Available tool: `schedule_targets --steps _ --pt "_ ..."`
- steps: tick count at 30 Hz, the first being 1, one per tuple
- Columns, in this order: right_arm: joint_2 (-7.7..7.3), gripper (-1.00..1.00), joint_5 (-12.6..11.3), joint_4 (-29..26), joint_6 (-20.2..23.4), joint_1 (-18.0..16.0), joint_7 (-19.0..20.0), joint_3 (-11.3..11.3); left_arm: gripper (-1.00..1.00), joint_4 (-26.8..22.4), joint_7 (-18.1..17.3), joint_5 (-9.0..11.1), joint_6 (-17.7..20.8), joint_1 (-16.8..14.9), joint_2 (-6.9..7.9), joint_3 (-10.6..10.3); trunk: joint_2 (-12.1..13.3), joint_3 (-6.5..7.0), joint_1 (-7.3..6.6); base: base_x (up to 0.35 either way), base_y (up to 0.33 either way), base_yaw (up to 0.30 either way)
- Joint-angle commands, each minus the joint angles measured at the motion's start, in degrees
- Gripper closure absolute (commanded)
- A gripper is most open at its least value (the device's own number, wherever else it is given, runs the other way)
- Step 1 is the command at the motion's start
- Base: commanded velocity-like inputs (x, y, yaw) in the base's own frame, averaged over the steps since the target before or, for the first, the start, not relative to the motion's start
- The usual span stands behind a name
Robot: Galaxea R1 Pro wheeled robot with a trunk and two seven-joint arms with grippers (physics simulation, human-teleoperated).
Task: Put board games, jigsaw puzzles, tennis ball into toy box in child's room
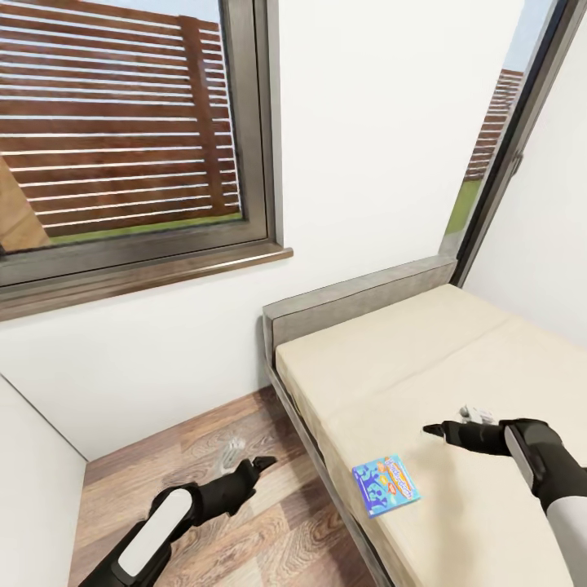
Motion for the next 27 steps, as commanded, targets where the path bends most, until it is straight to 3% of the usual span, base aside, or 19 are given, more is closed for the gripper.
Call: schedule_targets --steps 1,9,11,12,14,15,16,19,24,27 --pt "-0.13 -1.00 0.08 -1.23 -0.22 0.06 0.13 -1.06 -1.00 1.58 -1.29 0.66 -1.02 -0.10 -0.03 -0.12 -0.02 -0.05 -0.01 0.000 0.000 0.000" --pt "-0.53 -1.00 0.17 -6.97 -1.76 0.36 -0.15 -4.32 -1.00 8.13 -7.38 -0.14 -5.46 -0.29 -0.80 -0.56 -0.02 -0.05 -0.01 0.000 0.000 0.000" --pt "-0.62 -1.00 0.18 -9.43 -2.00 0.71 -0.19 -5.00 -1.00 10.38 -9.50 -2.49 -6.46 -0.37 -1.40 -0.98 -0.02 -0.05 -0.01 0.000 0.000 0.000" --pt "-0.62 -1.00 0.18 -9.43 -2.00 0.71 -0.19 -5.00 -1.00 10.38 -9.50 -2.49 -6.46 -0.37 -1.40 -0.98 -0.02 -0.05 -0.01 0.000 0.000 0.000" --pt "-0.62 -1.00 0.16 -12.47 -2.09 1.37 -0.22 -5.56 -1.00 12.99 -12.03 -5.55 -7.09 -0.42 -2.04 -1.08 -0.02 -0.05 -0.01 0.000 0.000 0.000" --pt "-0.62 -1.00 0.16 -12.47 -2.09 1.37 -0.22 -5.56 -1.00 12.99 -12.03 -5.55 -7.09 -0.42 -2.04 -1.08 -0.02 -0.05 -0.01 0.000 0.000 0.000" --pt "-0.56 -1.00 0.16 -14.38 -2.06 1.96 -0.22 -5.86 -1.00 14.51 -13.64 -6.83 -7.31 -0.44 -2.40 -1.06 -0.02 -0.05 -0.01 0.000 0.000 0.000" --pt "-0.45 -1.00 0.16 -16.52 -2.00 2.78 -0.23 -6.21 -1.00 16.16 -15.45 -7.75 -7.49 -0.45 -2.83 -0.94 -0.02 -0.05 -0.01 0.000 0.000 0.000" --pt "0.58 -1.00 0.15 -27.56 -1.47 7.79 -0.37 -7.57 -1.00 23.69 -23.85 -9.23 -7.86 -1.10 -4.86 0.33 -0.02 -0.05 -0.01 0.000 0.000 0.000" --pt "1.13 -1.00 0.17 -30.86 -1.11 9.31 -0.42 -7.81 -1.00 25.51 -25.93 -9.42 -7.91 -1.56 -5.24 0.59 -0.02 -0.05 -0.01 0.000 0.000 0.000"
